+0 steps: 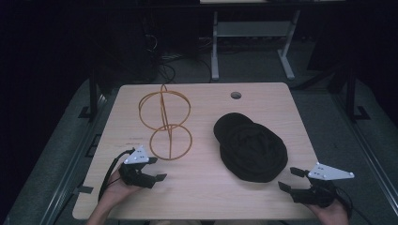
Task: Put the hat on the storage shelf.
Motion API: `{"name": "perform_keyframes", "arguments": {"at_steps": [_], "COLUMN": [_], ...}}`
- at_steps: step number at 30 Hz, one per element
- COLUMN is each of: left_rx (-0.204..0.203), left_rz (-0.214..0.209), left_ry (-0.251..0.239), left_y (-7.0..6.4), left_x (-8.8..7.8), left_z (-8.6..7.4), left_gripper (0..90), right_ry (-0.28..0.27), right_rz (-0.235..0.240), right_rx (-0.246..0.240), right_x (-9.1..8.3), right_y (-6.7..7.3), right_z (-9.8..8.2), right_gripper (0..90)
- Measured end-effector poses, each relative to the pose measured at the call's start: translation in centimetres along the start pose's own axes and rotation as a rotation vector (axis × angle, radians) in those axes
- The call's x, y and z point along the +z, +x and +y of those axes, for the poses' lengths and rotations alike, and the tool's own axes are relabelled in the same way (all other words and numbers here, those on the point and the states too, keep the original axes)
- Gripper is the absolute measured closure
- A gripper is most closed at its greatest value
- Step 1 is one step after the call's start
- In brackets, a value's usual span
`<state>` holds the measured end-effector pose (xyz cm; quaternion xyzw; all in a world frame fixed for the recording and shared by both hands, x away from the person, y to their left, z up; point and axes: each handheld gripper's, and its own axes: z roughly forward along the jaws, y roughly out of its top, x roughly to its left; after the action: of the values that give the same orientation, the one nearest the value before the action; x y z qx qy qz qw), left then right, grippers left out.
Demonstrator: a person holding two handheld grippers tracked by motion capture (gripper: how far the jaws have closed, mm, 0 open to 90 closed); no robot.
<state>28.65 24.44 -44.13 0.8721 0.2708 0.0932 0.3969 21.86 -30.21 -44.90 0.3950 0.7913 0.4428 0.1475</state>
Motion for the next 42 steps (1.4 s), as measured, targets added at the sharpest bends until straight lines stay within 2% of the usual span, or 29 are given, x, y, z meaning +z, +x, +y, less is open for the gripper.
{"name": "perform_keyframes", "arguments": {"at_steps": [1,5,11,18,25,31,37,42], "left_rx": [-0.001,0.01,-0.027,0.028,0.077,0.105,0.174,0.198], "left_rz": [-0.003,-0.006,-0.052,-0.09,-0.138,-0.17,-0.206,-0.227], "left_ry": [0.001,-0.007,-0.024,-0.044,-0.058,-0.069,-0.039,-0.024], "left_y": [0.0,-0.1,-0.5,-1.9,-2.8,-3.7,-5.4,-6.0], "left_x": [0.0,-0.2,-0.2,0.0,0.5,1.9,4.1,5.3], "left_z": [0.0,0.0,0.5,2.4,5.0,7.6,10.5,11.8], "left_gripper": [25.5,25.5,23.5,20.9,22.0,22.3,23.0,23.1], "right_ry": [0.017,0.027,0.033,0.02,0.005,0.014,0.012,0.014], "right_rz": [0.006,0.01,0.005,0.01,0.006,0.012,0.014,0.016], "right_rx": [0.015,0.022,0.028,0.058,0.065,0.06,0.058,0.058], "right_x": [0.1,0.4,0.5,0.2,0.0,0.1,-0.1,-0.1], "right_y": [0.0,0.0,0.1,-0.1,-0.1,0.0,-0.1,-0.1], "right_z": [0.1,0.2,0.1,0.2,0.5,0.5,0.4,0.4], "right_gripper": [19.3,17.0,15.2,15.2,15.1,15.2,15.2,15.2]}}
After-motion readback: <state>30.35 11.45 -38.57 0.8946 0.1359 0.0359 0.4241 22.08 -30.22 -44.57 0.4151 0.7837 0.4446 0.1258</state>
